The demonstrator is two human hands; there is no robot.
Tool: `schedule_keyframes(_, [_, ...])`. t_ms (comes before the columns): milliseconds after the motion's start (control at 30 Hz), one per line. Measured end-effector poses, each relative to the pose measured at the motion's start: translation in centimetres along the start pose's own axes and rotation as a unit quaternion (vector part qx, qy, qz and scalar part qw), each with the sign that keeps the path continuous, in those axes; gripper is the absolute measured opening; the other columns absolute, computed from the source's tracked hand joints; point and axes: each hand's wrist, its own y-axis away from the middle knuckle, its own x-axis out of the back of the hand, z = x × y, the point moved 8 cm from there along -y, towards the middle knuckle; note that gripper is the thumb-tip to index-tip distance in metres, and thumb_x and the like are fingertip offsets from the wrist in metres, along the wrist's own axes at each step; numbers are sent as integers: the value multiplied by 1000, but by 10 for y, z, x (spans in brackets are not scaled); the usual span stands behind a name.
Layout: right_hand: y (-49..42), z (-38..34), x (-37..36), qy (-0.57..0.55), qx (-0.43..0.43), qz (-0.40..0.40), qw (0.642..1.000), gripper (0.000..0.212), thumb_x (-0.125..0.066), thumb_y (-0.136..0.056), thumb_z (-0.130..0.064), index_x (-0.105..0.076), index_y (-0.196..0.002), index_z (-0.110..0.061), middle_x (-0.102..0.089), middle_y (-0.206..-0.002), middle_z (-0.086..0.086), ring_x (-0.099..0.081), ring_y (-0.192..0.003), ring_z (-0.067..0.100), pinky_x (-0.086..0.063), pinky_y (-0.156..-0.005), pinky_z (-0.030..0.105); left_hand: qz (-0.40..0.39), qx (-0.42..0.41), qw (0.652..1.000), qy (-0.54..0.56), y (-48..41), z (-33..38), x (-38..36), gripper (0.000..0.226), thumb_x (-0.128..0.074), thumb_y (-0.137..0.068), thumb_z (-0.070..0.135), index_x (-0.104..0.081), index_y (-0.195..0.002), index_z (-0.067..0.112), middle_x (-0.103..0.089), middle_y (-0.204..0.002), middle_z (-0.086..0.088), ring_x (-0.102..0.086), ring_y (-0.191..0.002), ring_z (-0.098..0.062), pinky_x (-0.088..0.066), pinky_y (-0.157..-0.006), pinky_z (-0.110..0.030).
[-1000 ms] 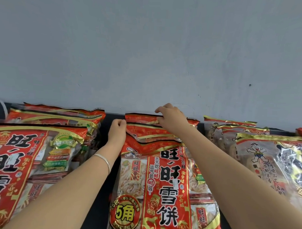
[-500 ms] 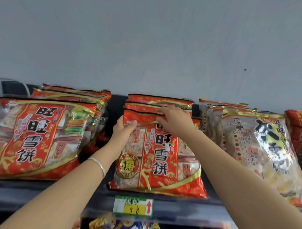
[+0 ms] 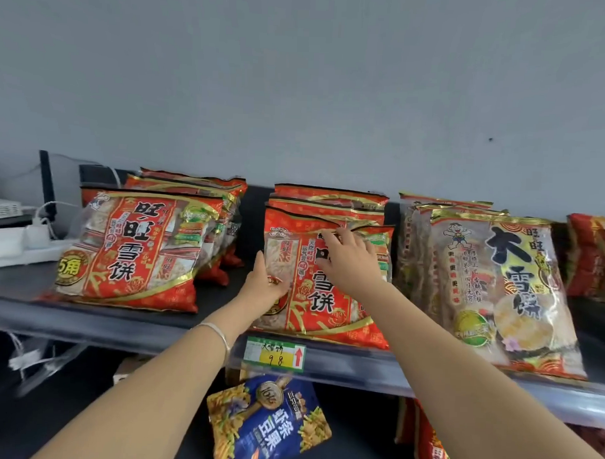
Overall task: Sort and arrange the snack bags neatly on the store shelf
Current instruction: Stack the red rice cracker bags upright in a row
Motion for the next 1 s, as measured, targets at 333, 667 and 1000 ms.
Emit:
schedule_keyframes(333, [4,-96,-6,-89,101,3,991,54,-48,-98,-36,-34,-148,-24,-33,-153,7,-30,-141,31,-32,-112,48,139,-130,970,-152,33,16,89,55,-58,-92,20,-36,-142,19,-41,-144,-6,-38,-133,-21,-33,-109,-36])
schedule_keyframes(667, [-47,-193,-22,-90,150,5,985,53,-48,-98,-35,-36,-147,-21,-36,-150,8,-34,-138,30,-40,-106,45,262,-111,931,-228,6,-23,214,52,-63,-88,22,-45,-136,17,-49,-135,-6,-42,-128,-23,-36,-104,-38])
schedule_keyframes(1000, [-116,-278,-33,-51,131,39,989,56,-48,-98,-38,-30,-149,-26,-29,-156,7,-24,-145,29,-22,-116,52,307,-26,915,-261,-33,-78,314,79,-66,-81,48,-24,-146,28,-25,-150,-8,-28,-137,-29,-31,-107,-54])
